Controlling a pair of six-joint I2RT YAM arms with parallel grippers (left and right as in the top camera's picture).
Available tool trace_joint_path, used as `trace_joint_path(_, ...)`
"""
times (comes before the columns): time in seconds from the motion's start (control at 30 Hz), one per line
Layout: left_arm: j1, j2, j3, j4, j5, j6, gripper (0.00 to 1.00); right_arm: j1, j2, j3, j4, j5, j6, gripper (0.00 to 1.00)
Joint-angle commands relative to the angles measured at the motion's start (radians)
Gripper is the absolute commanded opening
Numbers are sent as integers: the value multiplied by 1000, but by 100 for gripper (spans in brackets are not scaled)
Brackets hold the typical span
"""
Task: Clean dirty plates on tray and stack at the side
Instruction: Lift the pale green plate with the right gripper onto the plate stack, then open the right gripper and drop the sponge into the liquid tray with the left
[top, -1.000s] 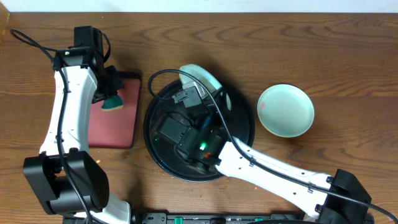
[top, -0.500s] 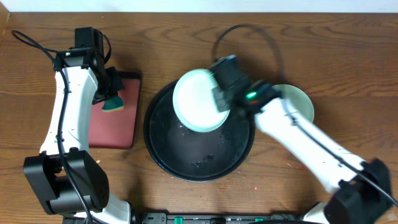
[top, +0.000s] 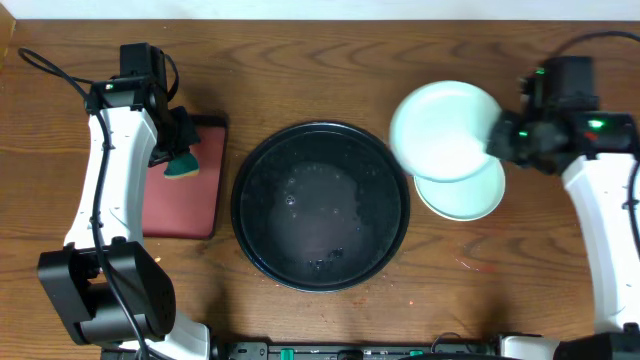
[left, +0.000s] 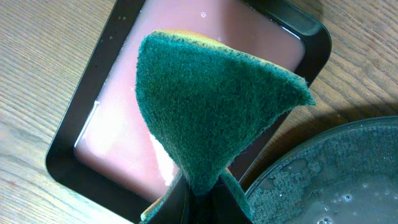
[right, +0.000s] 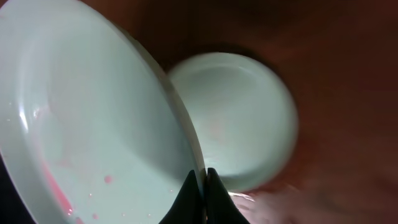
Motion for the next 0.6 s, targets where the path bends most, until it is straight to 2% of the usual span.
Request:
trace_joint_path(0.0, 3, 1, -14, -1, -2, 6, 7, -80, 35, -34, -24, 113, 13, 1)
trace_joint_path(0.47, 3, 1, -14, 2, -2, 6, 7, -95, 150, -181, 72, 139, 20, 1)
trace_joint_path(0.57, 3, 1, -14, 2, -2, 6, 7, -89, 152, -181, 72, 138, 19, 8)
